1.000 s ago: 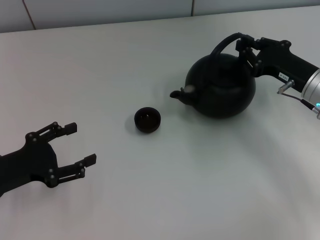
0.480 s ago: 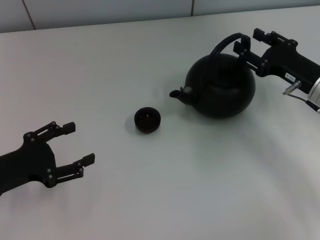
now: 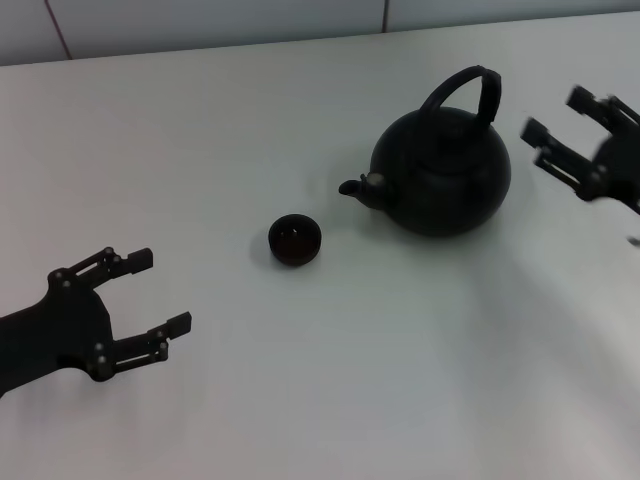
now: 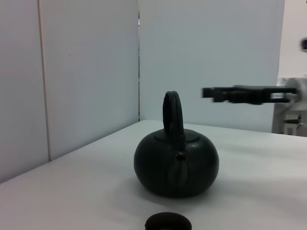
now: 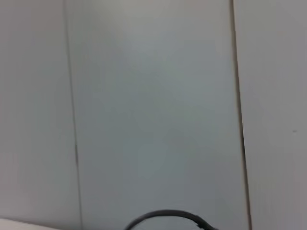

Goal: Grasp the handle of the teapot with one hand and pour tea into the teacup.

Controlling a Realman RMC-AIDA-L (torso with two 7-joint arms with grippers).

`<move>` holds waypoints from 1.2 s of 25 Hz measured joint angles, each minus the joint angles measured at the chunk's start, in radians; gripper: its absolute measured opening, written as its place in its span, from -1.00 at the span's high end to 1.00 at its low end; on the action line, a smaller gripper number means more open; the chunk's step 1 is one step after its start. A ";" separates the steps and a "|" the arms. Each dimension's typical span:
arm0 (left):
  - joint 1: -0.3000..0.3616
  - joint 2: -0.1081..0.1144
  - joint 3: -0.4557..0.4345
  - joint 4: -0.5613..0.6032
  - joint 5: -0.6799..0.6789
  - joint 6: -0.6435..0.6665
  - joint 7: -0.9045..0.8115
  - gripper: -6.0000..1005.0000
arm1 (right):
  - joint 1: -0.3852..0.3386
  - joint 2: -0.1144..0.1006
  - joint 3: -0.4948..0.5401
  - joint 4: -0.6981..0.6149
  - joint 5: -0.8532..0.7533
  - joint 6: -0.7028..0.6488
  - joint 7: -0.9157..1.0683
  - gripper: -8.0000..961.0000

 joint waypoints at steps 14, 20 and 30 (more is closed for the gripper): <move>-0.003 0.007 0.008 -0.002 0.016 0.038 -0.020 -0.72 | -0.094 -0.083 0.023 -0.069 -0.137 -0.239 0.128 -0.56; -0.046 0.034 0.029 0.015 0.065 0.041 -0.099 -0.72 | 0.092 -0.209 0.023 -0.209 -0.546 -0.310 0.420 -0.56; -0.107 0.050 0.043 0.054 0.136 0.049 -0.202 -0.72 | 0.302 -0.225 0.009 -0.241 -0.831 -0.318 0.457 -0.55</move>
